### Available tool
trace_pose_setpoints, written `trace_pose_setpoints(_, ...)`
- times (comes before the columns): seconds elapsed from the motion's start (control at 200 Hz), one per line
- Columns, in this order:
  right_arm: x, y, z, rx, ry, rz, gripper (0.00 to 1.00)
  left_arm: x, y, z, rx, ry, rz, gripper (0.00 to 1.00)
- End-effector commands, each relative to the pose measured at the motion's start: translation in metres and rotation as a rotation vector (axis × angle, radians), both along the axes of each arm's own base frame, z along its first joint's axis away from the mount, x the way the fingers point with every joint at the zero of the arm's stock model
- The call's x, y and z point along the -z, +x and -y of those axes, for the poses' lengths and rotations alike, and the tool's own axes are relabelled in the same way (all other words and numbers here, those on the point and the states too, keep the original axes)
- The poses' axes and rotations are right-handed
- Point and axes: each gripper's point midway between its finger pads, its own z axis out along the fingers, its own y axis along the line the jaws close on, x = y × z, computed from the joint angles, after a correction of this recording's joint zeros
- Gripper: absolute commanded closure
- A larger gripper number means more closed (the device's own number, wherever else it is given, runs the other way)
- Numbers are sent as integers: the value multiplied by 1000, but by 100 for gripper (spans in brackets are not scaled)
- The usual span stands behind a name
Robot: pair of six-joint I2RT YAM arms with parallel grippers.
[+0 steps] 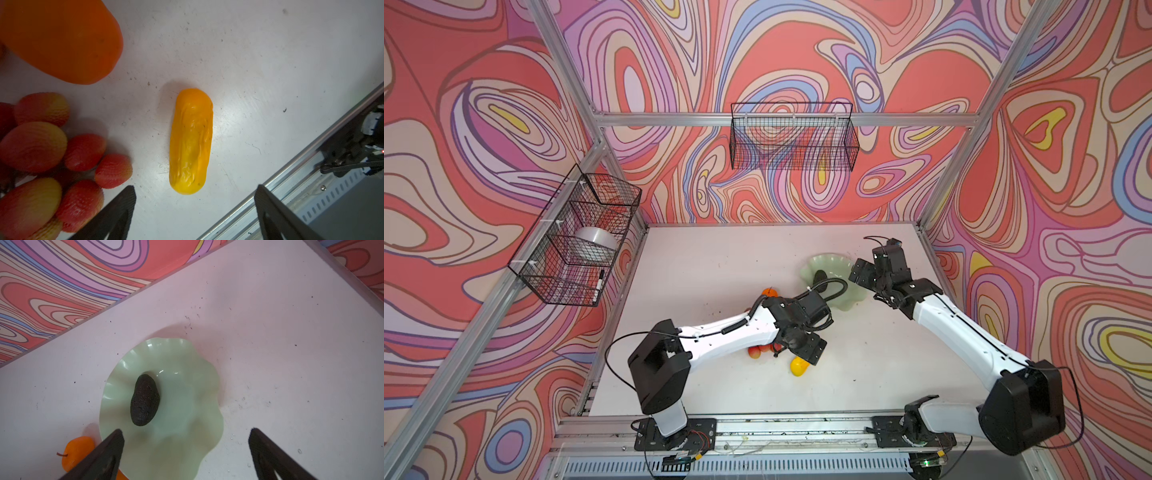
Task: Place and organize the fake fruits in the fruit bowl
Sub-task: 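Grasp the yellow squash with the left gripper while the right arm draws back, then carry the yellow squash into the green bowl and open the left gripper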
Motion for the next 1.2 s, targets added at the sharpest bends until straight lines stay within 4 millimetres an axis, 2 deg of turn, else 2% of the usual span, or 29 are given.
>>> trace_pose_setpoints(0.0, -15, -15, 11, 53, 51, 54, 2, 20, 0, 7, -17, 38, -45, 10)
trace_pose_setpoints(0.195, -14, -34, 24, 96, 94, 60, 2, 53, 3, 12, -23, 105, -82, 17)
trace_pose_setpoints(0.3, -17, -37, 28, 107, 91, 66, 2, 64, 2, 10, -33, 134, -101, 28)
trace_pose_setpoints(0.381, -18, -37, 31, 115, 89, 71, 2, 63, 2, 8, -35, 140, -97, 42)
trace_pose_setpoints(0.461, -18, -36, 32, 122, 91, 72, 2, 49, 6, 8, -31, 123, -60, 52)
trace_pose_setpoints(0.566, -17, -35, 31, 122, 109, 76, 2, 19, 17, 10, -22, 88, 18, 64)
trace_pose_setpoints(0.751, -11, -38, 34, 146, 119, 61, 2, -38, 36, 17, 15, 32, 143, 67)
trace_pose_setpoints(0.811, -13, -42, 36, 144, 120, 72, 2, -54, 50, 21, 4, -11, 181, 67)
trace_pose_setpoints(0.906, -20, -53, 36, 132, 146, 128, 2, -77, 79, 39, -10, -142, 183, 67)
trace_pose_setpoints(1.051, -30, -82, 48, 183, 211, 247, 2, -90, 137, 63, -15, -178, 263, 67)
trace_pose_setpoints(1.197, -28, -94, 56, 216, 192, 222, 2, -81, 176, 95, -6, -185, 301, 66)
